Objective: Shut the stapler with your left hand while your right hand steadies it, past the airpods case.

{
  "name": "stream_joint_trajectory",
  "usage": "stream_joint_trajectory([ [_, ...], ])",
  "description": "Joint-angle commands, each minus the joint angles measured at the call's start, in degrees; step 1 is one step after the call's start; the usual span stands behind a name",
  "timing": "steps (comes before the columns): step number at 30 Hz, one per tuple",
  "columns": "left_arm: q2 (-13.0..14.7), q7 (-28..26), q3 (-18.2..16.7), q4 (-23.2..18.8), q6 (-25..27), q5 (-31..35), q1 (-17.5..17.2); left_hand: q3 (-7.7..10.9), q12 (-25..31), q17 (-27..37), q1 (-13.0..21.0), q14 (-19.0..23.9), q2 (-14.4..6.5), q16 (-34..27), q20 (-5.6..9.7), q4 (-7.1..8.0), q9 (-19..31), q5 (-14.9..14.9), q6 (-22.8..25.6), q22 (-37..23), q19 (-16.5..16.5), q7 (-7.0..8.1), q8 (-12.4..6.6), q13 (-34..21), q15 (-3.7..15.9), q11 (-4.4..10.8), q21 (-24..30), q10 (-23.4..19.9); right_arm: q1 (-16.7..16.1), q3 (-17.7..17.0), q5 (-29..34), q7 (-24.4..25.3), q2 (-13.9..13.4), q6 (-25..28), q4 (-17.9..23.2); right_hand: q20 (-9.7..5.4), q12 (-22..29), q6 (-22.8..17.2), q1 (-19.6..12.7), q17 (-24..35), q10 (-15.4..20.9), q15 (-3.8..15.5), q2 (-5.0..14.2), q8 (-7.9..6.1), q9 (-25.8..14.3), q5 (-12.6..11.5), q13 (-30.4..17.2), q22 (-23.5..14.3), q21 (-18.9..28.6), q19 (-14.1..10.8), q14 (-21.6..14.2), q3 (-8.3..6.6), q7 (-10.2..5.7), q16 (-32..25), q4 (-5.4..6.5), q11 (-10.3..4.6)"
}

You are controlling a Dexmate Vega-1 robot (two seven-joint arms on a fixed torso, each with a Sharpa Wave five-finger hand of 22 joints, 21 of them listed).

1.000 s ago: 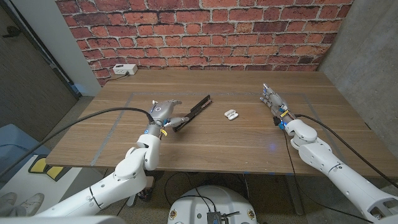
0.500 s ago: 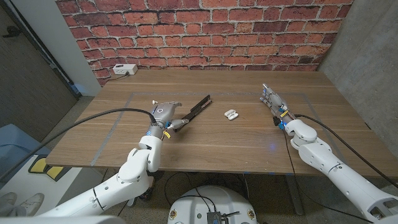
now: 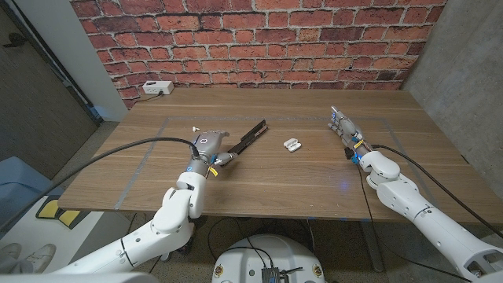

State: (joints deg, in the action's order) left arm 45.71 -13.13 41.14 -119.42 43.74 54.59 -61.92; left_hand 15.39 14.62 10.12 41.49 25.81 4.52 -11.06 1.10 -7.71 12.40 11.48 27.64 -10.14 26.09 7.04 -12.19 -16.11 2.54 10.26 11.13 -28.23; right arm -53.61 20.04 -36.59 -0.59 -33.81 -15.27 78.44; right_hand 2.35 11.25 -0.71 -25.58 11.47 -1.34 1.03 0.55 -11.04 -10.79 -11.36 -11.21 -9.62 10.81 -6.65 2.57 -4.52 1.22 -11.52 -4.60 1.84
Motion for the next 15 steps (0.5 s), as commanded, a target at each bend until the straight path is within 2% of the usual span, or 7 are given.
stream_joint_trajectory([
  [1,-0.95,5.62,2.11,0.94,1.67,3.76,1.85,-0.49,0.32,0.21,0.34,-0.28,-0.4,0.01,0.45,0.12,0.2,-0.05,0.29,-0.17,0.46,-0.06,-0.34,-0.33,8.35,-0.1,0.35,-0.56,0.27,0.08,-0.03,-0.36,0.1,-0.25,-0.64,-0.19,0.17,-0.03,-0.1,0.1,0.26,0.16,0.39,-0.22,-0.17,0.2,-0.03,-0.15,0.05,-0.1,0.36,0.18,0.03,-0.35,-0.46,-0.08],
  [8,-1.29,6.39,2.24,1.23,1.11,4.65,2.2,-0.67,0.32,0.22,0.46,0.04,-0.56,-0.15,0.71,0.15,0.2,-0.16,0.03,-0.24,1.5,-0.41,-0.21,-0.44,8.44,-0.21,0.77,-0.65,0.56,0.03,-0.24,-0.72,0.2,-0.3,-1.3,-0.07,0.16,-0.04,-0.12,0.1,0.22,0.19,0.42,-0.23,-0.16,0.22,-0.03,-0.15,0.03,-0.07,0.39,0.19,0.08,-0.34,-0.54,0.05],
  [11,-1.46,9.73,2.88,0.88,1.85,5.71,3.01,-0.68,0.11,0.23,0.75,-0.54,-0.77,0.06,0.57,0.08,0.19,-0.21,-0.75,-0.27,1.23,-0.14,0.11,-0.51,8.22,-0.47,0.67,-0.15,0.65,-0.03,-0.38,-0.96,0.28,-0.52,-1.71,-0.15,0.13,0.0,-0.12,0.1,0.16,0.29,0.44,-0.21,-0.16,0.23,-0.03,-0.15,0.01,-0.02,0.44,0.2,-0.07,-0.33,-0.56,-0.08],
  [15,-2.0,10.2,2.99,1.12,1.98,6.39,3.05,-0.7,-0.04,0.23,0.91,-0.88,-0.91,0.16,0.51,0.06,0.19,-0.24,-0.87,-0.29,1.05,-0.2,0.14,-0.56,8.32,-0.47,0.6,0.2,0.74,-0.1,-0.44,-1.21,0.37,-0.89,-2.18,-0.11,0.1,0.0,-0.11,0.1,0.07,0.27,0.47,-0.21,-0.16,0.24,-0.03,-0.15,0.01,0.01,0.45,0.2,-0.09,-0.33,-0.58,-0.23],
])
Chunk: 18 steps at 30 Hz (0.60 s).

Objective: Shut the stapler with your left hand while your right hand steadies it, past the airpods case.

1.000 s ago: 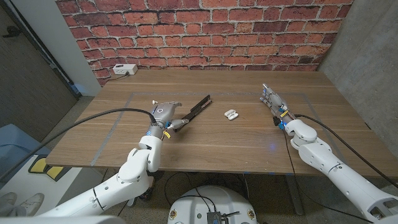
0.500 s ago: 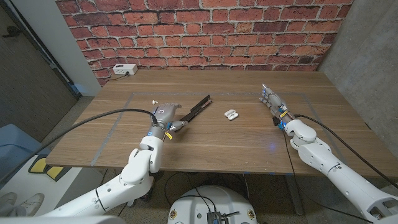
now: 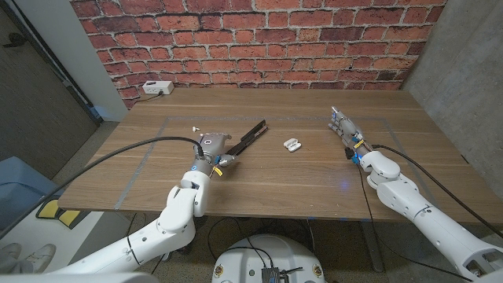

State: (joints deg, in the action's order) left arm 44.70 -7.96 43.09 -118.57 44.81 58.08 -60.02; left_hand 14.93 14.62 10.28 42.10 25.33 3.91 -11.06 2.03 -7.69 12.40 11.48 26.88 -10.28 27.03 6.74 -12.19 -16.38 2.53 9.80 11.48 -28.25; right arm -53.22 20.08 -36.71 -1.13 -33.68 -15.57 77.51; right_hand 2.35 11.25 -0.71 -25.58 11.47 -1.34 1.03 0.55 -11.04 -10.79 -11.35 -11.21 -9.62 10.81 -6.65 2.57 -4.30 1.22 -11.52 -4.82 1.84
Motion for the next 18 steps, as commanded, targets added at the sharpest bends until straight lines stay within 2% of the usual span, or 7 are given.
stream_joint_trajectory([
  [1,-1.09,5.16,1.08,0.34,0.93,3.08,1.17,-0.23,-0.04,0.06,0.38,-0.43,-0.37,0.16,-0.48,0.02,0.2,-0.25,-0.02,-0.15,0.03,-0.01,0.1,-0.31,8.4,0.0,0.22,0.22,0.38,-0.11,-0.27,-0.72,0.18,-0.58,-1.3,-0.08,0.1,0.0,-0.11,0.1,0.07,0.32,0.48,-0.21,-0.16,0.24,-0.03,-0.15,0.0,0.03,0.46,-0.02,-0.1,-0.32,-0.37,-0.19],
  [9,-1.82,5.09,0.57,0.43,0.7,2.7,0.65,-0.24,-0.03,0.05,0.74,-0.44,-0.62,0.1,-0.6,-0.06,0.2,-0.35,-0.07,-0.17,0.02,0.08,0.11,-0.39,8.46,-0.16,0.23,0.15,0.49,-0.29,-0.55,-1.15,0.14,-0.79,-1.8,-0.11,0.12,0.01,-0.11,0.1,0.08,0.32,0.55,-0.21,-0.16,0.24,-0.03,-0.15,0.01,0.03,0.51,-0.03,-0.12,-0.32,-0.4,-0.21],
  [13,-2.08,4.8,0.51,0.46,1.07,2.94,0.36,-0.25,-0.3,0.02,1.26,-0.53,-0.8,0.1,-0.1,-0.24,0.2,-0.47,-1.15,-0.15,1.03,0.0,0.5,-0.49,8.37,-0.14,0.59,0.8,0.51,-0.37,-0.77,-1.2,0.06,-0.51,-1.81,-0.09,0.1,0.03,-0.13,0.1,0.02,0.31,0.58,-0.21,-0.16,0.25,-0.03,-0.15,0.01,0.05,0.47,-0.03,-0.13,-0.33,-0.43,-0.29],
  [18,-2.46,5.44,0.59,0.29,2.03,3.5,0.19,-0.31,-0.33,0.02,1.45,-0.34,-0.9,-0.01,-0.29,-0.27,0.2,-0.56,-1.53,-0.16,1.87,-0.19,0.59,-0.55,8.19,-0.13,0.87,0.86,0.68,-0.29,-0.69,-1.51,0.03,-0.63,-2.19,-0.11,0.11,-0.01,-0.17,0.09,0.04,0.32,0.63,-0.22,-0.16,0.25,-0.04,-0.15,0.01,0.05,0.47,-0.05,-0.15,-0.34,-0.47,-0.24],
])
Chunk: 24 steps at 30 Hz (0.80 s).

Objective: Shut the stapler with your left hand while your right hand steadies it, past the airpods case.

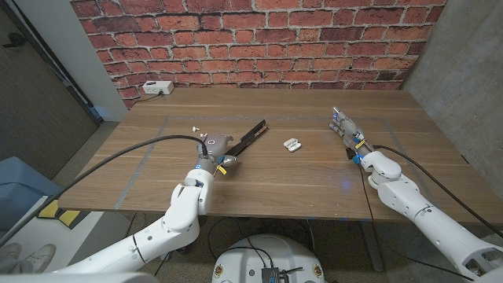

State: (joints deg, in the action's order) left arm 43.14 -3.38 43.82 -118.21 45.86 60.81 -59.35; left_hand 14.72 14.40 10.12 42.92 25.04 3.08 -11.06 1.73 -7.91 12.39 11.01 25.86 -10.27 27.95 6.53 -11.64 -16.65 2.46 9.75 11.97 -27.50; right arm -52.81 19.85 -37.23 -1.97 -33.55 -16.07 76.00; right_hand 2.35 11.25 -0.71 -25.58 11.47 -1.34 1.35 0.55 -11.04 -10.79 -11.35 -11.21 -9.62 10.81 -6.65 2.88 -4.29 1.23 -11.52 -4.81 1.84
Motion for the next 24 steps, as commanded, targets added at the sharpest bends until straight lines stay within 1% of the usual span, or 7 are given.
stream_joint_trajectory([
  [1,-0.73,0.45,-0.16,-0.05,0.6,0.75,-0.57,-0.1,-0.06,0.18,0.66,0.01,-0.1,-0.04,0.02,-0.06,0.2,-0.1,-0.51,-0.17,1.0,0.04,0.04,-0.29,8.29,-0.01,0.4,0.0,0.3,-0.1,-0.34,-0.75,-0.05,-0.04,-0.73,-0.12,0.11,-0.02,-0.18,0.09,0.04,0.03,0.63,-0.22,-0.16,0.25,-0.04,-0.15,0.01,0.05,0.19,-0.05,-0.13,-0.32,-0.49,-0.23],
  [4,-1.27,0.4,-0.09,-0.02,1.42,1.2,-0.77,-0.14,0.03,0.2,0.77,0.41,-0.2,-0.21,-0.07,-0.06,0.21,-0.15,-0.19,-0.17,1.33,0.38,-0.14,-0.34,8.44,0.09,0.49,-0.23,0.41,-0.05,-0.38,-0.9,0.02,-0.08,-1.01,-0.11,0.1,-0.02,-0.2,0.09,0.01,0.02,0.64,-0.23,-0.16,0.25,-0.04,-0.15,0.01,0.05,0.16,-0.06,-0.16,-0.33,-0.51,-0.23],
  [12,-1.45,-0.05,-0.21,0.02,1.75,1.26,-1.24,-0.27,-0.16,0.25,0.87,1.65,-0.45,-0.69,-0.25,0.01,0.23,-0.3,-0.54,-0.19,2.22,0.33,-0.08,-0.44,8.33,-0.1,0.75,0.23,0.54,0.12,-0.11,-1.07,0.03,-0.28,-1.43,-0.08,0.13,-0.01,-0.21,0.09,0.06,0.03,0.69,-0.22,-0.16,0.26,-0.04,-0.15,0.01,0.08,0.15,-0.05,-0.14,-0.35,-0.56,-0.21],
  [21,-1.83,-1.13,-0.56,0.47,1.74,0.09,-1.65,-0.42,-0.14,0.26,1.18,2.86,-0.59,-1.02,0.0,-0.06,0.27,-0.46,-0.04,-0.23,3.62,0.56,-0.37,-0.55,8.69,-0.06,1.17,0.17,-0.07,-0.1,-0.17,-0.29,-0.31,0.23,-0.18,-0.09,0.15,-0.03,-0.22,0.09,0.1,0.03,0.73,-0.23,-0.16,0.28,-0.04,-0.15,0.02,0.07,0.18,-0.04,-0.13,-0.34,-0.63,-0.18],
  [24,-1.8,-1.77,-0.73,0.43,1.47,-0.62,-1.93,-0.37,-0.17,0.3,1.32,2.95,-0.88,-1.02,-0.24,-0.03,0.28,-0.49,0.06,-0.25,4.25,0.56,-0.43,-0.59,8.69,-0.18,1.37,0.26,-0.28,-0.08,-0.14,-0.14,-0.31,0.23,0.1,-0.07,0.16,-0.03,-0.22,0.09,0.11,0.02,0.74,-0.23,-0.16,0.28,-0.04,-0.15,0.02,0.07,0.2,-0.04,-0.14,-0.33,-0.64,-0.24],
])
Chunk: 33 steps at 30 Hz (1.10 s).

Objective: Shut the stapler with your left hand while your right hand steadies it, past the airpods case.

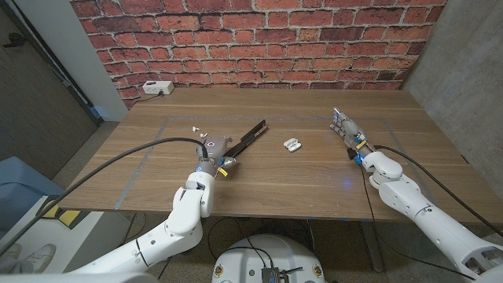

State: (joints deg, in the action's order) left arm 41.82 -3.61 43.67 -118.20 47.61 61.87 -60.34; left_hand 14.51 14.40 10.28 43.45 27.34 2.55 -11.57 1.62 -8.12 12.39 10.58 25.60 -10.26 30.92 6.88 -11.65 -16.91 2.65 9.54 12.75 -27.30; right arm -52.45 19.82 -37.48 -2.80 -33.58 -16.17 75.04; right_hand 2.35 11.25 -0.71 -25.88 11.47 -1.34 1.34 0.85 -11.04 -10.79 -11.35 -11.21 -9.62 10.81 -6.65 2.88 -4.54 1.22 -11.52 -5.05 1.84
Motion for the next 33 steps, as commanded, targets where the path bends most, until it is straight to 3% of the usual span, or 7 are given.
stream_joint_trajectory([
  [1,-0.71,-1.61,-0.56,0.48,0.05,-1.75,-1.0,-0.16,-0.22,0.16,0.82,0.62,-0.47,-0.48,-0.28,0.21,0.29,-0.09,0.28,-0.27,1.8,0.12,-0.42,-0.36,8.48,-0.17,0.76,0.15,-0.75,-0.09,-0.02,0.85,-0.29,0.6,1.3,-0.08,0.16,-0.03,0.1,0.09,0.12,0.02,0.45,-0.23,-0.16,0.28,-0.04,-0.15,0.02,0.06,0.19,0.21,-0.14,-0.34,-0.39,-0.28],
  [5,-0.53,-2.11,-0.56,0.52,-0.11,-2.38,-1.17,0.02,-0.24,0.26,0.94,1.14,-1.19,-0.63,-0.53,0.36,0.31,-0.16,0.38,-0.32,3.35,-0.29,-0.48,-0.44,8.26,-0.62,1.28,0.2,-0.96,0.07,0.59,1.27,-0.61,0.69,1.76,-0.09,0.15,-0.06,0.14,0.1,0.08,0.01,0.5,-0.24,-0.16,0.29,-0.04,-0.15,0.03,0.06,0.2,0.21,-0.11,-0.35,-0.38,-0.23],
  [6,-0.64,-2.4,-0.55,0.55,0.09,-2.4,-1.28,0.11,-0.21,0.35,0.82,2.95,-1.65,-1.19,-0.26,0.52,0.31,-0.27,0.5,-0.36,5.05,-0.48,-0.54,-0.51,8.57,-0.27,1.83,0.11,-1.04,-0.03,0.33,1.15,-0.52,0.6,1.76,0.02,0.15,-0.03,0.08,0.09,0.08,-0.07,0.54,-0.23,-0.16,0.28,-0.04,-0.15,0.05,-0.01,0.18,0.18,-0.04,-0.36,-0.41,-0.17],
  [11,-0.7,-3.65,-0.5,0.45,0.26,-2.82,-1.68,0.13,0.14,0.33,0.68,4.28,-1.73,-1.35,-0.06,0.55,0.31,-0.37,0.84,-0.41,6.58,-0.52,-0.68,-0.66,9.03,0.41,2.29,-0.77,-1.39,-0.17,0.15,1.3,-0.63,0.68,2.29,0.03,0.13,-0.05,-0.22,0.06,0.05,-0.08,0.64,-0.24,-0.16,0.27,-0.03,-0.15,0.05,0.0,0.15,0.06,-0.12,-0.35,-0.61,-0.15],
  [14,-0.75,-3.75,-0.27,0.46,0.6,-2.77,-1.66,0.16,0.17,0.3,0.62,4.5,-1.72,-1.16,0.87,0.53,0.31,-0.43,0.86,-0.47,7.99,-0.44,-0.68,-0.78,9.24,0.31,2.75,-0.86,-1.66,-0.27,0.17,1.52,-0.82,0.78,2.78,-0.11,0.14,-0.03,-0.29,0.05,0.06,0.03,0.66,-0.24,-0.16,0.28,-0.03,-0.15,0.03,0.06,0.18,0.04,-0.17,-0.33,-0.67,-0.2],
  [26,-0.86,-4.54,0.01,0.35,1.94,-3.37,-2.04,0.56,-0.04,0.33,0.91,4.56,-2.32,-0.86,0.85,0.47,0.26,-0.4,0.34,-0.52,8.06,-1.07,-0.45,-0.91,9.0,-0.49,2.65,-0.46,-2.83,-0.59,0.43,2.42,-1.74,1.31,4.8,-0.05,0.13,-0.06,-0.36,0.05,0.0,-0.01,0.74,-0.24,-0.16,0.35,-0.03,-0.15,0.0,0.18,0.32,0.04,-0.11,-0.3,-0.82,-0.32],
  [33,-0.47,-4.86,-0.43,0.18,2.2,-4.79,-2.23,0.61,-0.19,0.31,0.93,4.46,-2.32,-0.66,0.75,0.42,0.23,-0.44,-0.08,-0.54,7.73,-1.06,-0.28,-0.96,8.96,-0.21,2.46,-0.16,-3.02,-0.68,0.31,2.61,-1.98,1.8,5.44,0.02,0.14,-0.12,-0.35,0.05,0.03,-0.09,0.77,-0.26,-0.16,0.38,-0.03,-0.15,0.01,0.19,0.29,0.05,-0.09,-0.32,-0.87,-0.17],
])
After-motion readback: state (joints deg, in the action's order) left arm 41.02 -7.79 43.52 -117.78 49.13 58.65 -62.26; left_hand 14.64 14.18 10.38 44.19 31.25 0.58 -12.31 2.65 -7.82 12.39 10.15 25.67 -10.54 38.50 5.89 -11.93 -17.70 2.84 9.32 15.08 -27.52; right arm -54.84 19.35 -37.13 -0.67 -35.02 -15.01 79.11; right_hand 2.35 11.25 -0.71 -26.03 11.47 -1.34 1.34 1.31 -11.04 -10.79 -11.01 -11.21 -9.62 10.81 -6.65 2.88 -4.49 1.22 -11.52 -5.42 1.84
